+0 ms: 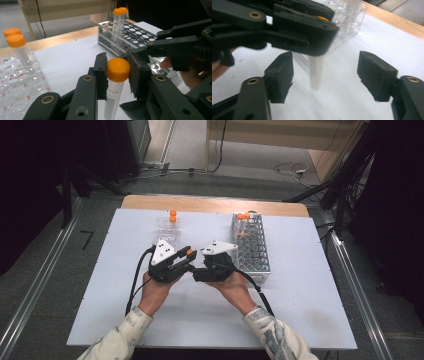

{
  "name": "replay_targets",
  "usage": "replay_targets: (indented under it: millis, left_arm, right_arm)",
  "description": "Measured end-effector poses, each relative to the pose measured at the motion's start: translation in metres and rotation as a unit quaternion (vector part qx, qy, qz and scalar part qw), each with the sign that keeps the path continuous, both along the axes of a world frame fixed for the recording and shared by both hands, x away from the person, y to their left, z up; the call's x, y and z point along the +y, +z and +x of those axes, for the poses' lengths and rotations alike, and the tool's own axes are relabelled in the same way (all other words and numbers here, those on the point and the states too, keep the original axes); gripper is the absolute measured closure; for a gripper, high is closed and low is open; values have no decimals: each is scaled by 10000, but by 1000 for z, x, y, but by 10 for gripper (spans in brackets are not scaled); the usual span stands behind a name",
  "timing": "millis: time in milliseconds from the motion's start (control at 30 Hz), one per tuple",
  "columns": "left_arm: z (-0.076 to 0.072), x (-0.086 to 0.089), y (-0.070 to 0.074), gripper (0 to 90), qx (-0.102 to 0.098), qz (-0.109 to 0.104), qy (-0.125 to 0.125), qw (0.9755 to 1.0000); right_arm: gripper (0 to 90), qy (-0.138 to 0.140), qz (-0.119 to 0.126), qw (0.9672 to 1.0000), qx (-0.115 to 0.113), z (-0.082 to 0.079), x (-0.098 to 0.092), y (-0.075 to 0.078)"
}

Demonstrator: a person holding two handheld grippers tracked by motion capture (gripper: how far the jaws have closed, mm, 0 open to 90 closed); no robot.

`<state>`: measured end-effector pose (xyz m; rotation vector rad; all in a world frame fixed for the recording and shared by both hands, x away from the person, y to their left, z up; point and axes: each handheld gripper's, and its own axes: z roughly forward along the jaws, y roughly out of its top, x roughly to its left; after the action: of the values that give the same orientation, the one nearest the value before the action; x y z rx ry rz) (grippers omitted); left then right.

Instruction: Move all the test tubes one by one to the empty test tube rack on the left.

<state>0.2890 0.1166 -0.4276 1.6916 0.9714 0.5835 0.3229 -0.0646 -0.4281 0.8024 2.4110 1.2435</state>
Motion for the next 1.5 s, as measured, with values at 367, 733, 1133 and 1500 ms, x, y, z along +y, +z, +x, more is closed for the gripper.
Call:
replay_targets:
  millis: [367, 733, 1133, 1500]
  left_arm:
    - [6, 9, 6, 705, -25, -122, 163, 9998]
    - [23, 19, 22, 706, -73, -159, 355, 9992]
    - [50, 34, 40, 705, -165, -192, 718, 9971]
    - [83, 49, 44, 705, -126, -232, 1039, 9942]
  right_arm:
    - [201, -220, -45, 9996, 152, 6, -18, -4]
    - [209, -281, -74, 9994, 197, 3, -27, -8]
    - [210, -249, -97, 9994, 220, 3, -28, -12]
    - [210, -235, -76, 9994, 236, 2, -30, -10]
